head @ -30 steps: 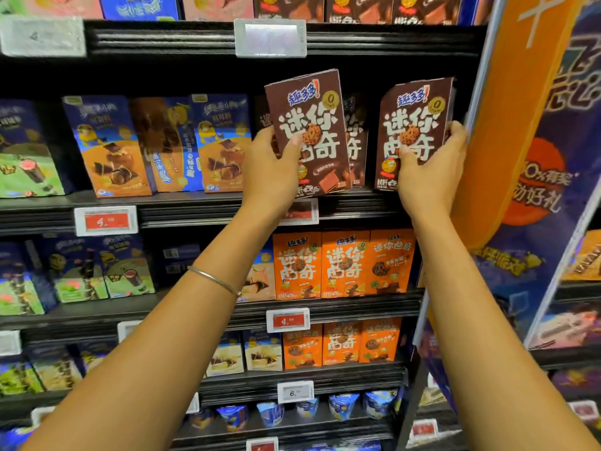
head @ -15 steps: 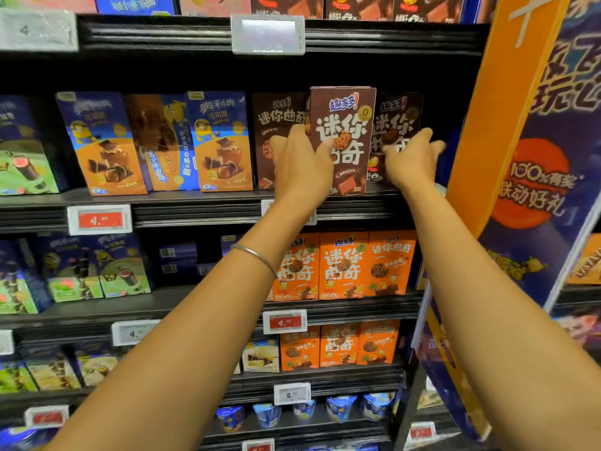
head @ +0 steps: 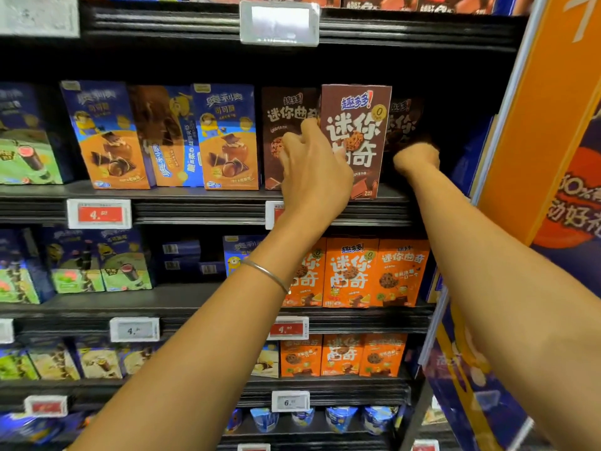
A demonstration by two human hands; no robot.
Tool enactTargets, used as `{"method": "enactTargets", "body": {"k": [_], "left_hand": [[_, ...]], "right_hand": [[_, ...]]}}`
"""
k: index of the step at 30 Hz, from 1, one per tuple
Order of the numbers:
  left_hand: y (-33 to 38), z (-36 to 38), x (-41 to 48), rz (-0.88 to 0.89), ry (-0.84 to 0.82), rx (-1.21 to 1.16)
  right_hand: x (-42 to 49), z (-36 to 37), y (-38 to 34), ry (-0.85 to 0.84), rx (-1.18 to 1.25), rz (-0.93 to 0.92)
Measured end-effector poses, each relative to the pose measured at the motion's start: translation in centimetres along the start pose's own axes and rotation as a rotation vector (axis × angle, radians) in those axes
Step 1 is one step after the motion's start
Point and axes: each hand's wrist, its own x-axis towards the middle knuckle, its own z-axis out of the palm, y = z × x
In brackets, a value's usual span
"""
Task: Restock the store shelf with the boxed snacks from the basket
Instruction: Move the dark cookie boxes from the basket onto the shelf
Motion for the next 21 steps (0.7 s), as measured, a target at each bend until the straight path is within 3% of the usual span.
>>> {"method": "enactTargets", "body": {"k": [4,11,14,19,21], "left_hand": [[-0.2,0.1,0.1,0.003,-0.044,0.009],[-0.2,0.6,0.4,-0.004,-0.027,0.015],[-0.1,0.9,0.5,-0.009,-0.023,0.007],[-0.2,1.4,0.5,-0.022,0.0,0.007],[-0.2,1.5,0.5,-0.027,0.004,-0.007]], "right_hand": [[0.8,-0.1,-0.3,-0.08,-0.09,-0.045],[0.6,-0.3,-0.1,-0.087,-0.026,-0.046],[-0.4,-1.6,-0.4,-0.061,0.261,0.022],[-4.2,-3.2,-0.8,0.18,0.797,-0.011],[-6.4,-3.2,-0.4,0.201,0.875,-0.071]]}}
